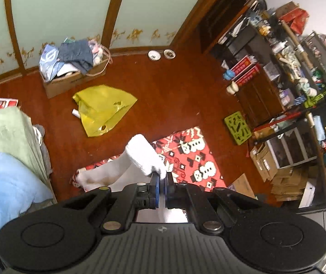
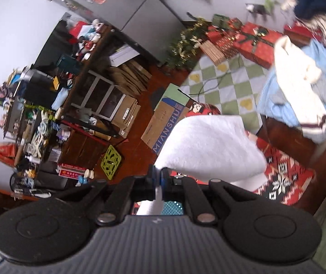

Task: Fold clothes

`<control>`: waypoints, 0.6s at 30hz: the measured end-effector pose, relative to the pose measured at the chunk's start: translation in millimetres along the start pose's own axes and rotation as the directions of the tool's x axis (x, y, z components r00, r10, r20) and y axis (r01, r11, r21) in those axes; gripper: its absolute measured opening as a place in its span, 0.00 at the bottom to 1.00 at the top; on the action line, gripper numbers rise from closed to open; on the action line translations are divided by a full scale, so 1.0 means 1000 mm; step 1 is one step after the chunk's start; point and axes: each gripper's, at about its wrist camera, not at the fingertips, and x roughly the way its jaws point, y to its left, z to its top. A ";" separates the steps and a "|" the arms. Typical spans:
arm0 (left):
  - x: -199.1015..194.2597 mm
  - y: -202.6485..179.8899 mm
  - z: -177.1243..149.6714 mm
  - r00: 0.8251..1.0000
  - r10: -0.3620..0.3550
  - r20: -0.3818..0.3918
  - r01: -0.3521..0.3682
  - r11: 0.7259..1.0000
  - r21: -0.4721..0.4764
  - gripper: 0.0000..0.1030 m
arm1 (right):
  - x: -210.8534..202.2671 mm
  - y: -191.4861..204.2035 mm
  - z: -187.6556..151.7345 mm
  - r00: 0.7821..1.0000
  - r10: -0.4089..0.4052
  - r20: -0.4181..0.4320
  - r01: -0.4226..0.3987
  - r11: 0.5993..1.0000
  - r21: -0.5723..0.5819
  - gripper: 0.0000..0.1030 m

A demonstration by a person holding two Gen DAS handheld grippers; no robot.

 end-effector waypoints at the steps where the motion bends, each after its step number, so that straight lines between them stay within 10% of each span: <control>1: 0.008 -0.002 0.000 1.000 0.006 -0.006 -0.006 1.000 0.002 0.04 | -0.001 0.002 0.004 1.000 -0.001 -0.002 0.001 1.000 -0.004 0.04; 18: 0.211 -0.071 0.022 0.982 0.080 -0.170 -0.079 0.997 0.017 0.04 | 0.174 -0.046 -0.031 0.980 -0.191 -0.050 0.196 0.973 0.125 0.04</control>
